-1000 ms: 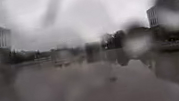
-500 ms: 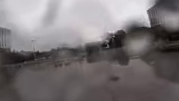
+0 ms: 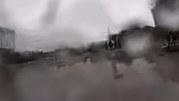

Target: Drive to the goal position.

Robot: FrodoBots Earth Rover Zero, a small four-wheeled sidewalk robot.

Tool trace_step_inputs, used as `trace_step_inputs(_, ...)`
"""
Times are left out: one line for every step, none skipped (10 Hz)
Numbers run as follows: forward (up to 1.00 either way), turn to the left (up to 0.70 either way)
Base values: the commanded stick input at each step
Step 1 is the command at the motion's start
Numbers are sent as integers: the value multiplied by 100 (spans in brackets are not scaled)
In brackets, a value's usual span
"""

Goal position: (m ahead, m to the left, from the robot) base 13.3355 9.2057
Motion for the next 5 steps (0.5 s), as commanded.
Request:
trace_step_inputs(100, 0)
trace_step_inputs(100, 0)
trace_step_inputs(100, 0)
trace_step_inputs(100, 0)
trace_step_inputs(100, 2)
